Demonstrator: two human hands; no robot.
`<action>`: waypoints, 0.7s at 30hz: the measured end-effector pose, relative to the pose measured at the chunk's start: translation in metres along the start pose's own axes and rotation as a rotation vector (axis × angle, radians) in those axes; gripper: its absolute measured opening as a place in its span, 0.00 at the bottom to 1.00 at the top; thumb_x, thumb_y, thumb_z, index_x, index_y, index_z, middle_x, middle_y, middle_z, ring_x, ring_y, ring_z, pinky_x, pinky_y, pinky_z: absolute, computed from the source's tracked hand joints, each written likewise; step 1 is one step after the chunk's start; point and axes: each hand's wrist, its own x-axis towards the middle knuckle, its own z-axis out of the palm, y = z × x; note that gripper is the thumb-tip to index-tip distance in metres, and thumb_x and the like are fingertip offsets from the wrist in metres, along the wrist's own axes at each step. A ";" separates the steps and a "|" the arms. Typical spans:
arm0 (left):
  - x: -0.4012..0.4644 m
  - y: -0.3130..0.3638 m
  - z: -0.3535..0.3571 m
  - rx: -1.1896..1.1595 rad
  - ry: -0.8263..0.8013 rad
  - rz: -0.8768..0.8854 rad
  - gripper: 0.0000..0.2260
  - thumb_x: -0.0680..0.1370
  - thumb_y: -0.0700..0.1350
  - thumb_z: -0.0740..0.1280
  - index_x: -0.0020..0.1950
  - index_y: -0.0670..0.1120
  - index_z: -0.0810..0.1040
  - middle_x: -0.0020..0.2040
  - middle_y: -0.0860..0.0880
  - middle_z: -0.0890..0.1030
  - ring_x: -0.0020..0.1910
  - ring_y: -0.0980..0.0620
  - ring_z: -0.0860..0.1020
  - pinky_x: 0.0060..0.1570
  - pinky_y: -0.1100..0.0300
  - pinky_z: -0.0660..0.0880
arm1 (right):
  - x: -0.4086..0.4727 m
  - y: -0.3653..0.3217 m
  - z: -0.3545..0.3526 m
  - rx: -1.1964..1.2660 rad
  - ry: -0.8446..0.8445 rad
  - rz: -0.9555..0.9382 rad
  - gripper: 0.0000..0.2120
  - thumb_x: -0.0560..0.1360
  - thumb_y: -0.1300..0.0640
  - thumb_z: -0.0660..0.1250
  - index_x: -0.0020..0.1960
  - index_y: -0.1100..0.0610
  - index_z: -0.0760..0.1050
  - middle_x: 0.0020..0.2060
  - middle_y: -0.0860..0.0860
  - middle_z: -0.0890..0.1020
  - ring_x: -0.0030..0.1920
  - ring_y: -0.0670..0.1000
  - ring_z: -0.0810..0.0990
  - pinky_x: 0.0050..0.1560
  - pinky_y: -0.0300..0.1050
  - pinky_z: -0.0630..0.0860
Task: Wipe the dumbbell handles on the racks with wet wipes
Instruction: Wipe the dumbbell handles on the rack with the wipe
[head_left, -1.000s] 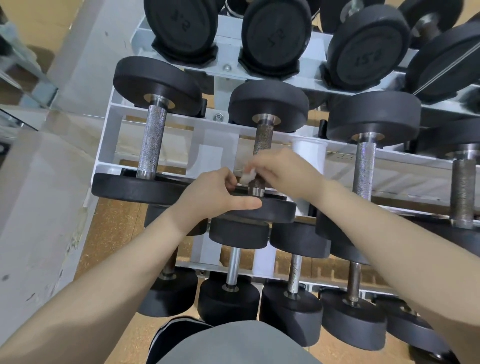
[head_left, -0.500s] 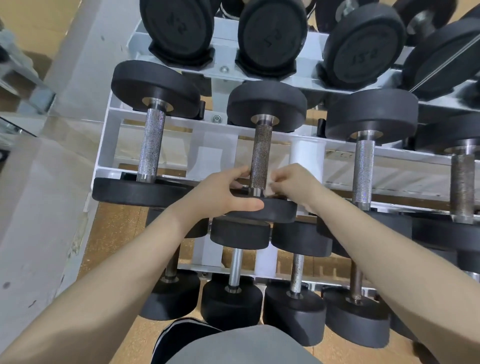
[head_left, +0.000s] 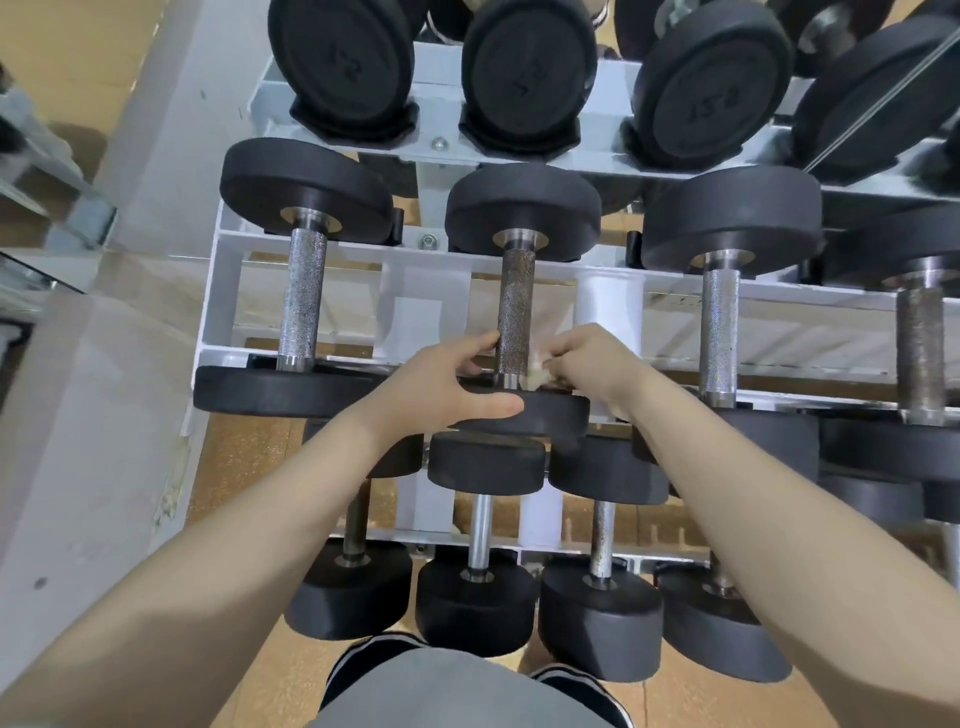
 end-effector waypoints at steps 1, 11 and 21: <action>-0.002 0.004 0.000 0.021 0.003 0.014 0.31 0.71 0.50 0.71 0.72 0.56 0.62 0.63 0.58 0.70 0.62 0.58 0.70 0.60 0.63 0.66 | -0.003 -0.003 -0.003 0.079 0.035 -0.001 0.24 0.71 0.74 0.59 0.22 0.54 0.71 0.20 0.45 0.72 0.27 0.43 0.71 0.37 0.38 0.74; 0.014 0.058 0.036 0.380 0.254 0.237 0.20 0.77 0.49 0.64 0.68 0.48 0.70 0.68 0.50 0.71 0.68 0.51 0.67 0.67 0.59 0.61 | -0.038 0.025 -0.064 0.227 0.353 -0.214 0.06 0.72 0.57 0.70 0.44 0.60 0.80 0.38 0.59 0.78 0.40 0.56 0.75 0.49 0.52 0.76; 0.048 0.108 0.139 0.267 0.181 0.242 0.18 0.76 0.53 0.65 0.64 0.48 0.75 0.58 0.52 0.78 0.57 0.55 0.74 0.56 0.63 0.68 | -0.031 0.075 -0.172 -0.304 0.540 -0.437 0.09 0.75 0.56 0.66 0.52 0.59 0.79 0.44 0.47 0.75 0.44 0.47 0.70 0.43 0.37 0.61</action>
